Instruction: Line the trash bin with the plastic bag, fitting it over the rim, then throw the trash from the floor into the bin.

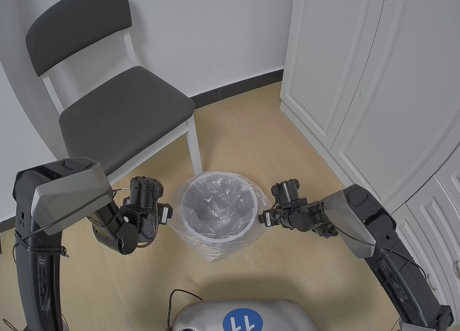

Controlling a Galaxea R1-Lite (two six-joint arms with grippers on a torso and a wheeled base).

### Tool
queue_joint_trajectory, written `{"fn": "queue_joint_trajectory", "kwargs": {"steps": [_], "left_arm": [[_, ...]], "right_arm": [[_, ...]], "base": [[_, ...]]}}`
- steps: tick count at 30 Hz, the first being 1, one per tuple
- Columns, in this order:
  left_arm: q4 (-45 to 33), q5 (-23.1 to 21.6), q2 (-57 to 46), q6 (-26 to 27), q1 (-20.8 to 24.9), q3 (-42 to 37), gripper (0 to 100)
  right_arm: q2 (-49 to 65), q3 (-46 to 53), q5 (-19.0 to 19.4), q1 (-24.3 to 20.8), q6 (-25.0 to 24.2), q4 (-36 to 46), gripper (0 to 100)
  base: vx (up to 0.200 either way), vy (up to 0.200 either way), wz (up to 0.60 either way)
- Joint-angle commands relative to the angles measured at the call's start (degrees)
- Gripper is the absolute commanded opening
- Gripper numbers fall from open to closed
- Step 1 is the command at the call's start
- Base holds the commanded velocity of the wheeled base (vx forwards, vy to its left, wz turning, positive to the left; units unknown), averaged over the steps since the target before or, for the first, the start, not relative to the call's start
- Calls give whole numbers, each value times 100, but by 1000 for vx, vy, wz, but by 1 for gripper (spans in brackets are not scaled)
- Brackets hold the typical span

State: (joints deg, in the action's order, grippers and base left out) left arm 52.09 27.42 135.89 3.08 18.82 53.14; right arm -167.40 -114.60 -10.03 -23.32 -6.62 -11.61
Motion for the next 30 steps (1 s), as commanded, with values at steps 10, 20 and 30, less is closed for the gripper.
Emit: {"fn": "queue_joint_trajectory", "kwargs": {"steps": [10,20,30], "left_arm": [[548,-8,228,17,51,-313,100],[284,-43,280,377,368,39,100],[135,141,614,421,746,601,100]], "right_arm": [[-47,1,-570,29,56,-61,100],[876,527,-658,-182,-94,-167,100],[1641,1608,-631,-261,231,-430,100]], "base": [[0,0,0],[0,0,0],[0,0,0]]}}
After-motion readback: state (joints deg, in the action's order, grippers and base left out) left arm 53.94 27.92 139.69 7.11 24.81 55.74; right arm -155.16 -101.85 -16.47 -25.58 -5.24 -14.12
